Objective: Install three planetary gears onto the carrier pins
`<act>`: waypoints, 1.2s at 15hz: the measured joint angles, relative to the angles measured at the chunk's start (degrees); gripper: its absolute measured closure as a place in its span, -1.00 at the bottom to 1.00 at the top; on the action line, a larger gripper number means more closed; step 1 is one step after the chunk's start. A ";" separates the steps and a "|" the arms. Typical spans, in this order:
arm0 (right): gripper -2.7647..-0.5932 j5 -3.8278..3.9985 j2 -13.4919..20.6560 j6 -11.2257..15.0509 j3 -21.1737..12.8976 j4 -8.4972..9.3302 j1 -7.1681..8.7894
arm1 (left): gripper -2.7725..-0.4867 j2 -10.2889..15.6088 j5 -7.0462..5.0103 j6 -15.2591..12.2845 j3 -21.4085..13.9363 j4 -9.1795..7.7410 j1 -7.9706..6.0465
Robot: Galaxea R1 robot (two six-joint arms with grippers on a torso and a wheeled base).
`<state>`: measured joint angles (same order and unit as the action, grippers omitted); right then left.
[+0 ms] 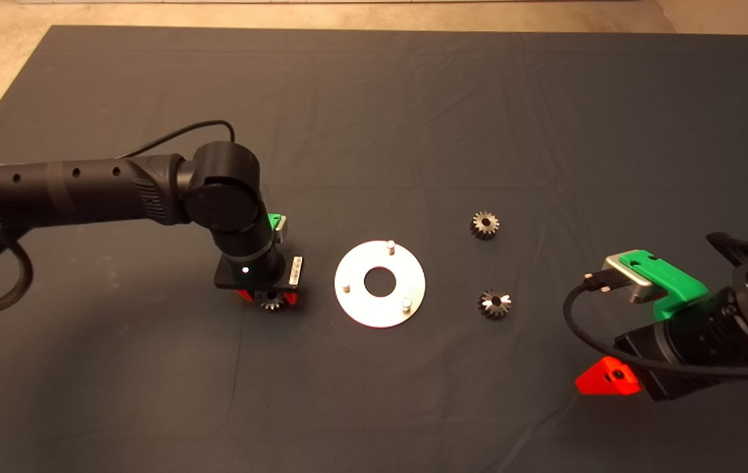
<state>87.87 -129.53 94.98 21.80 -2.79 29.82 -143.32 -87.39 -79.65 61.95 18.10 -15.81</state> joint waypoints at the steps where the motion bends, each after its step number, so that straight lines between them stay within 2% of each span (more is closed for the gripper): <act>1: -0.99 0.00 0.00 0.00 0.00 0.01 0.00 | 0.24 0.00 0.02 0.24 0.14 -0.01 -0.01; 3: -0.99 0.01 0.00 0.00 0.00 -0.02 0.00 | 0.25 0.00 0.07 0.52 0.23 -0.02 0.00; 8: -0.99 0.00 0.00 0.00 0.00 -0.02 0.00 | 0.47 0.00 0.49 0.65 0.31 -0.05 0.00; 18: -0.99 0.02 0.00 0.00 0.00 0.01 0.00 | 0.54 -0.04 0.55 0.70 0.72 -0.48 -0.03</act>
<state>87.89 -129.53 94.98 21.80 -2.78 29.82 -143.36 -86.85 -78.95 62.67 17.63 -15.85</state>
